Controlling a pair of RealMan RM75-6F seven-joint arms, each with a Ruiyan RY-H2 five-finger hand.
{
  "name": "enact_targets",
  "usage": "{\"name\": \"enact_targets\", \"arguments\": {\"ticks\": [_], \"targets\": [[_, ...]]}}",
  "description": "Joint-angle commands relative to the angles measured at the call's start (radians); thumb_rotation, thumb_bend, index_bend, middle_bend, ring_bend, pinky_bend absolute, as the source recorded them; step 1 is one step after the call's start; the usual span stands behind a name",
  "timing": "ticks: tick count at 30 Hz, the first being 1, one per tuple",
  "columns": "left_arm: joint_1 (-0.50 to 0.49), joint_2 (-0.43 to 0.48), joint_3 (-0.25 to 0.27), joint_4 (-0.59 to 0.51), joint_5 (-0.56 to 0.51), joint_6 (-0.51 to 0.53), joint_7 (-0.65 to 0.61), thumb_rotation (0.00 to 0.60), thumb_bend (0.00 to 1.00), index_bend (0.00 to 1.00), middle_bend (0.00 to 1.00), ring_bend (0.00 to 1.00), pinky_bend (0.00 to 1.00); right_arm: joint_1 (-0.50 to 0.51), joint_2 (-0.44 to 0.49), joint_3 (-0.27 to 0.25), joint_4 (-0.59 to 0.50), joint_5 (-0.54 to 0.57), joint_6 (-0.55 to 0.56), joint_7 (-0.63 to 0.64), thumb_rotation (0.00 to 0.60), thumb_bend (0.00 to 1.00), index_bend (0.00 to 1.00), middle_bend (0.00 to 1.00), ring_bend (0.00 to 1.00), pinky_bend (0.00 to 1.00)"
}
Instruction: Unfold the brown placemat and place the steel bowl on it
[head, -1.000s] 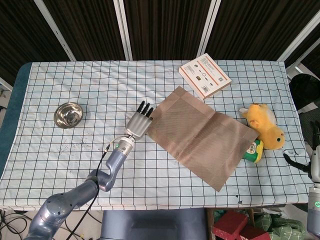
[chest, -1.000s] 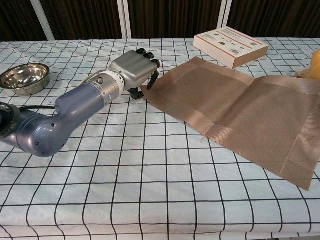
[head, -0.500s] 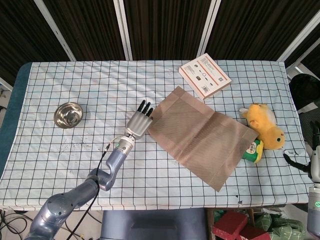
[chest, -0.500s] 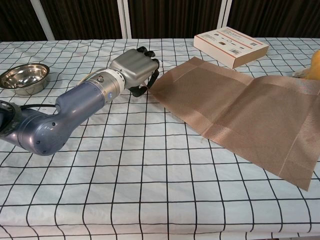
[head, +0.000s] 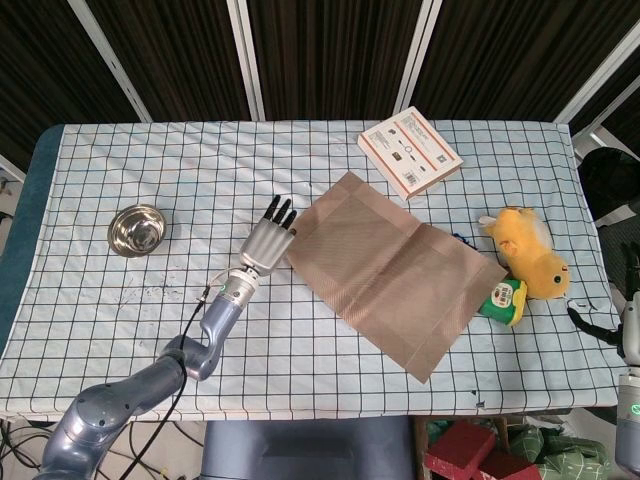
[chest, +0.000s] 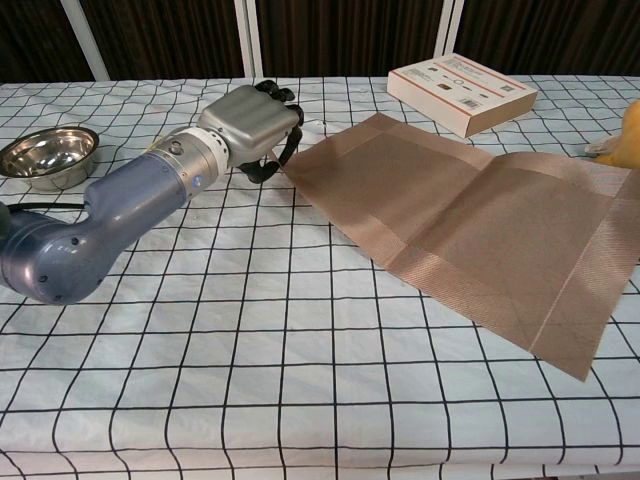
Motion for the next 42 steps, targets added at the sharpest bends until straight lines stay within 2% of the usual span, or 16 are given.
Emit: {"name": "enact_targets", "arguments": {"ticks": [1,6,11,14,23,32,38,42], "targets": [[0.046,0.070,0.013,-0.080,0.008,0.036,0.016,0.600,0.47,0.59,0.17,0.00,0.03,0.000,0.000,0.000,0.000,-0.002,0.001,0.000,0.600,0.10,0.00,0.00,0.00,0.16],[0.106,0.183,0.034,-0.227,0.011,0.068,0.048,0.600,0.47,0.59,0.17,0.00,0.03,0.000,-0.002,-0.003,-0.001,-0.010,0.007,-0.004,0.600,0.10,0.00,0.00,0.00,0.16],[0.168,0.317,0.086,-0.459,0.040,0.094,0.073,0.600,0.47,0.60,0.17,0.00,0.03,-0.001,-0.003,-0.002,0.000,-0.009,0.009,-0.004,0.600,0.10,0.00,0.00,0.00,0.16],[0.199,0.386,0.136,-0.608,0.090,0.122,0.084,0.600,0.47,0.60,0.16,0.00,0.03,-0.003,-0.002,0.001,0.000,-0.004,0.010,-0.002,0.600,0.10,0.00,0.00,0.00,0.16],[0.255,0.499,0.247,-0.861,0.187,0.146,0.123,0.600,0.47,0.61,0.15,0.00,0.03,-0.003,-0.001,0.002,0.002,-0.003,0.009,0.001,0.600,0.10,0.00,0.00,0.00,0.16],[0.295,0.594,0.318,-0.996,0.224,0.130,0.162,0.600,0.47,0.61,0.15,0.00,0.03,-0.003,-0.002,0.002,0.002,-0.002,0.008,0.002,0.600,0.10,0.00,0.00,0.00,0.16],[0.313,0.624,0.342,-1.012,0.247,0.124,0.165,0.600,0.47,0.61,0.15,0.00,0.03,-0.003,-0.002,0.001,0.002,-0.003,0.008,0.001,0.600,0.10,0.00,0.00,0.00,0.16],[0.328,0.634,0.335,-0.992,0.228,0.125,0.158,0.600,0.47,0.61,0.15,0.00,0.03,-0.003,-0.003,0.002,0.002,-0.003,0.009,0.000,0.600,0.10,0.00,0.00,0.00,0.16]]}}
